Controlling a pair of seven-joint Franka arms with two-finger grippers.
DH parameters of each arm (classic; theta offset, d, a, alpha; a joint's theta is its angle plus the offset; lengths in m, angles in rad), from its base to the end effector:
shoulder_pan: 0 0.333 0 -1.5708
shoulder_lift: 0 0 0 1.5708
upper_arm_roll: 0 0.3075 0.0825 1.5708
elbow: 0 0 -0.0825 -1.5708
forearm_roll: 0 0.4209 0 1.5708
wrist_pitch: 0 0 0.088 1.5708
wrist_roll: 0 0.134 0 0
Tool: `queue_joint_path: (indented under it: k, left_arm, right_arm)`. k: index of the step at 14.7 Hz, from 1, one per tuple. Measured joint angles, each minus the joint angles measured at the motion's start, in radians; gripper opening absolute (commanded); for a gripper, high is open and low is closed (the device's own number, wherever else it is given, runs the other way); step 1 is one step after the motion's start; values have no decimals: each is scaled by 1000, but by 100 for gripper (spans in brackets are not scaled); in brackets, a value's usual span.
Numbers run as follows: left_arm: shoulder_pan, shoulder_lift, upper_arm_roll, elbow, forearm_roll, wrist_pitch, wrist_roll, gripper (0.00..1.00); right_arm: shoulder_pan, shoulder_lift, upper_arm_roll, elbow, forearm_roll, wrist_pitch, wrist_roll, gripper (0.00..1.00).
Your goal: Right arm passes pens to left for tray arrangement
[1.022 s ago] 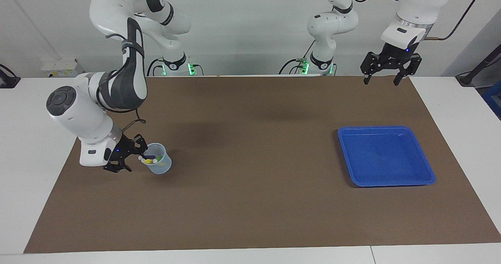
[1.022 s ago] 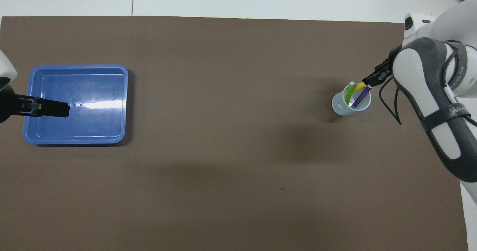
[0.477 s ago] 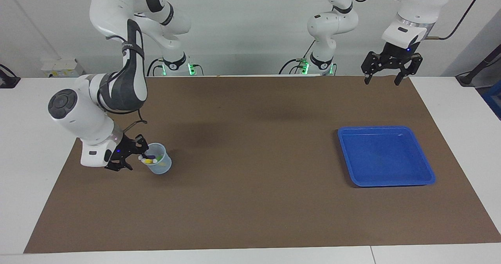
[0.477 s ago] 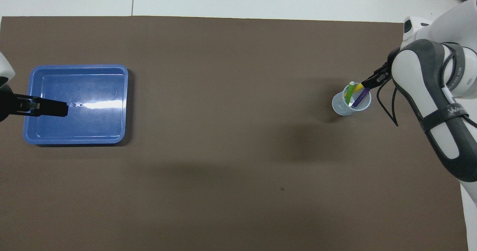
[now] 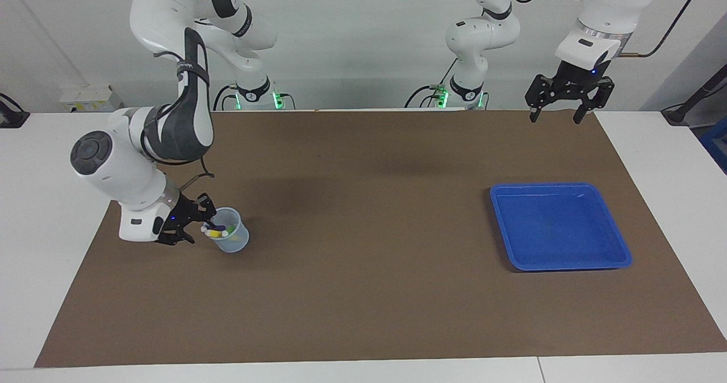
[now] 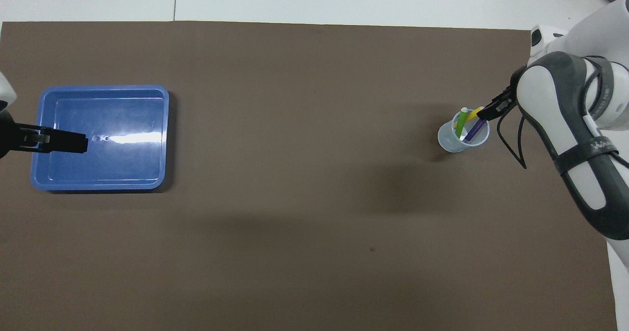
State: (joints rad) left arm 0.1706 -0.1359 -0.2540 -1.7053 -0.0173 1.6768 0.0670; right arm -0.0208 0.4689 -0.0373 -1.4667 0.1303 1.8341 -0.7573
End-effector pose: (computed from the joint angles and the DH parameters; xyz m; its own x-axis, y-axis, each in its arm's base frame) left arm 0.5611 -0.0571 0.6055 0.9836 -0.1488 0.1015 -0.1472 -0.9888 -0.0236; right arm 0.7092 -0.0242 0.3555 0.7886 0.6149 -0.0026 0.6080 -0.7803 -0.1465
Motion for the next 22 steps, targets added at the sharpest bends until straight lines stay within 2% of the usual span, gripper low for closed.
queue_joint_path:
  k: [6, 12, 13, 14, 22]
  left_arm:
    - [8, 0, 5, 0, 0, 10, -18, 100]
    - [7, 0, 0, -3, 0, 6, -120, 99]
    - [7, 0, -1, -4, 0, 1, -140, 99]
    - [7, 0, -1, -4, 0, -6, -163, 99]
    - [7, 0, -3, -5, 0, -24, -203, 100]
  right_arm:
    - [0, 0, 0, -3, 0, -19, 0, 47]
    - [-8, -2, 0, -11, 0, -28, -2, 43]
    - [-8, -3, 0, -16, 0, -28, -2, 40]
    - [-8, -4, 0, -20, 0, -28, -2, 32]
    - [-7, -11, 1, -28, 0, -28, -3, 33]
